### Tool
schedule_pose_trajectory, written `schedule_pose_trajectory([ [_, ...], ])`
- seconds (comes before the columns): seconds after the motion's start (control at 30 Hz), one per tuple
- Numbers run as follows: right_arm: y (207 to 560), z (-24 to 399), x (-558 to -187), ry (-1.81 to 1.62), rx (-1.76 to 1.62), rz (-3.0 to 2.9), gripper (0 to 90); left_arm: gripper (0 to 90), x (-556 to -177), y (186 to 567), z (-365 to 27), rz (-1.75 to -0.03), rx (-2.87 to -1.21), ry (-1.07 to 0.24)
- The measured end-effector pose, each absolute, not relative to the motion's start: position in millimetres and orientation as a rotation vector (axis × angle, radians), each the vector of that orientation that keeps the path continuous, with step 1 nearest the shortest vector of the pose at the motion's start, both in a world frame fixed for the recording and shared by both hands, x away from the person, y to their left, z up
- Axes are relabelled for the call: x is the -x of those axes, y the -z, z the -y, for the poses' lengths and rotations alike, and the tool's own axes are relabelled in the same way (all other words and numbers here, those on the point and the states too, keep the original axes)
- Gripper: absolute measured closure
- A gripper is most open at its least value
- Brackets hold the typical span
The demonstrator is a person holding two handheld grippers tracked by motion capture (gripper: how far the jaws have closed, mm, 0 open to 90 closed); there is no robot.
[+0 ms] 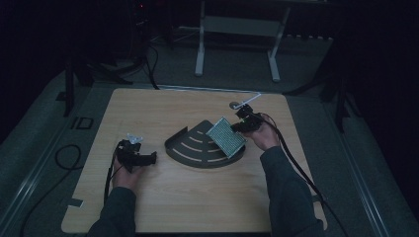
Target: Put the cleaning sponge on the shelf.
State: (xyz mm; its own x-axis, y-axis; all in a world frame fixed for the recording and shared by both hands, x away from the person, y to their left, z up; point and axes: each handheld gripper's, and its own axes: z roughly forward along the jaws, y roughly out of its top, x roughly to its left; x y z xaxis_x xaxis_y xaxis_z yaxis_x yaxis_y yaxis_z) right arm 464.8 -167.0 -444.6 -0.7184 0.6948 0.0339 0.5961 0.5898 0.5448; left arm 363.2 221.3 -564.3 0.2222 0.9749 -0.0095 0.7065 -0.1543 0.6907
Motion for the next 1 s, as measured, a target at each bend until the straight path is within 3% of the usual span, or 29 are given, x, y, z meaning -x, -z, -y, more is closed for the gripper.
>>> schedule_pose_trajectory([
  [1.0, 468, 157, -462, -0.696, -1.017, -2.659, 89.7, 3.6, -363, 564, -221, -1.545, -1.929, -0.609],
])
